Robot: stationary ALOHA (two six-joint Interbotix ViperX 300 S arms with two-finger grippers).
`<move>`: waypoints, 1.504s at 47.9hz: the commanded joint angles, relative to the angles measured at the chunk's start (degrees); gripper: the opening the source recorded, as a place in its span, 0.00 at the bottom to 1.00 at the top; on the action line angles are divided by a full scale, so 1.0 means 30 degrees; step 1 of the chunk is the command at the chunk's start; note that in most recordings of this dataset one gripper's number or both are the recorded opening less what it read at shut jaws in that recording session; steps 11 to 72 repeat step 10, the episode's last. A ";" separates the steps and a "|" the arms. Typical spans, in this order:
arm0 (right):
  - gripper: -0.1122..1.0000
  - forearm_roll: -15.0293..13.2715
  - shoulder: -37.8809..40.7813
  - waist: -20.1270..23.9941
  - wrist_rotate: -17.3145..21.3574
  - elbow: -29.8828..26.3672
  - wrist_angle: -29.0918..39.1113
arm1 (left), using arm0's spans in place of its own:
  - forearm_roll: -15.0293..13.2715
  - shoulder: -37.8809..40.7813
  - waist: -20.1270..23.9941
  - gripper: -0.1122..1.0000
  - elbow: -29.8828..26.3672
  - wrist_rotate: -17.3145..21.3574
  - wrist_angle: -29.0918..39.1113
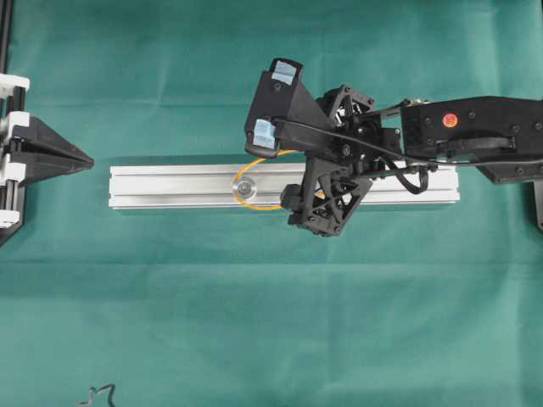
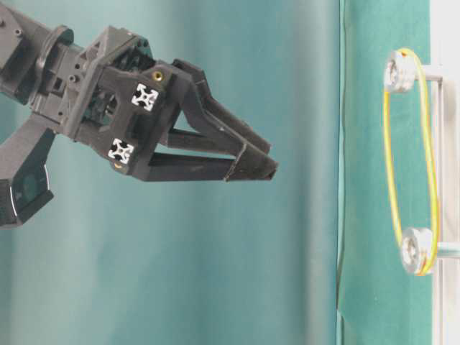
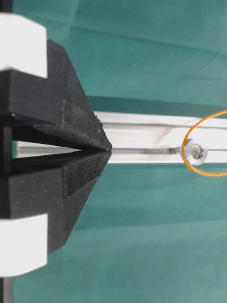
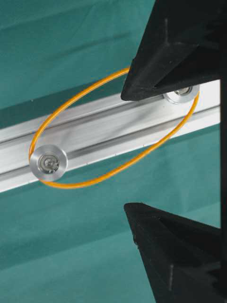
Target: Hook the rubber onto the shaft.
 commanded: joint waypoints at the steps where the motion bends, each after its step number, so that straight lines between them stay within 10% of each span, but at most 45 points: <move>1: 0.92 -0.0059 -0.0791 0.0059 -0.0029 -0.0469 -0.0059 | 0.0029 0.0117 0.0000 0.12 -0.0439 0.0000 -0.0088; 72: 0.91 -0.0205 -0.1758 0.0059 -0.0117 -0.0410 -0.0059 | 0.0029 0.0088 0.0000 0.12 -0.0439 0.0000 -0.0088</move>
